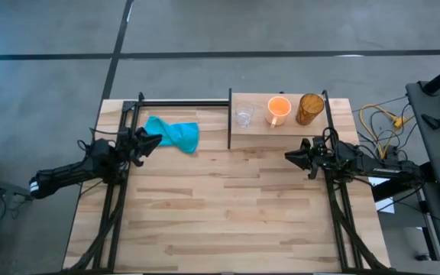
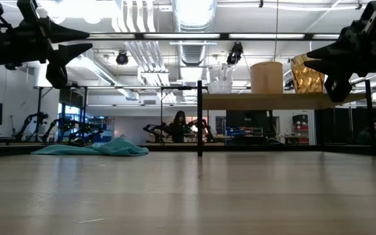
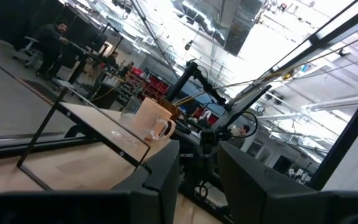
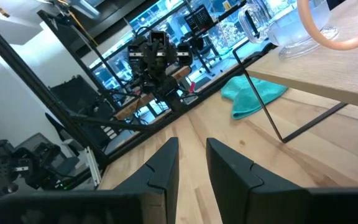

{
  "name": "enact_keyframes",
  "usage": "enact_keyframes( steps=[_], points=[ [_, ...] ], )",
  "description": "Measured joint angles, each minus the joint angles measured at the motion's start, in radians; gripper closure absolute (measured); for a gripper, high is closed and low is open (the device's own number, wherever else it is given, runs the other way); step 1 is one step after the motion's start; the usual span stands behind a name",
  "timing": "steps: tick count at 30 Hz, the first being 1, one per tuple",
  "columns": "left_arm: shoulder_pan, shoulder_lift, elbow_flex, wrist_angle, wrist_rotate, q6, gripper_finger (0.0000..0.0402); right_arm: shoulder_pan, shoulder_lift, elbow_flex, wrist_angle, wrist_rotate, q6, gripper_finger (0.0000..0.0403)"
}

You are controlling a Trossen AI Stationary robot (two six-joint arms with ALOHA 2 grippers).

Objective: Stack small to large cups/mugs on shelf
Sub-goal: Return to Home Position

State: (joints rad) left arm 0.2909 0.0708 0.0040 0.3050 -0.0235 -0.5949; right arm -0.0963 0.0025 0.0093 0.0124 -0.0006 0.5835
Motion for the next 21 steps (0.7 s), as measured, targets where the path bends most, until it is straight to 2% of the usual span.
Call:
enact_keyframes(
  steps=[21],
  points=[
    [0.0,0.01,0.0,0.0,0.003,0.0,0.0306,0.0,0.0,0.0,0.0,0.0,0.0,0.0326]
  ],
)
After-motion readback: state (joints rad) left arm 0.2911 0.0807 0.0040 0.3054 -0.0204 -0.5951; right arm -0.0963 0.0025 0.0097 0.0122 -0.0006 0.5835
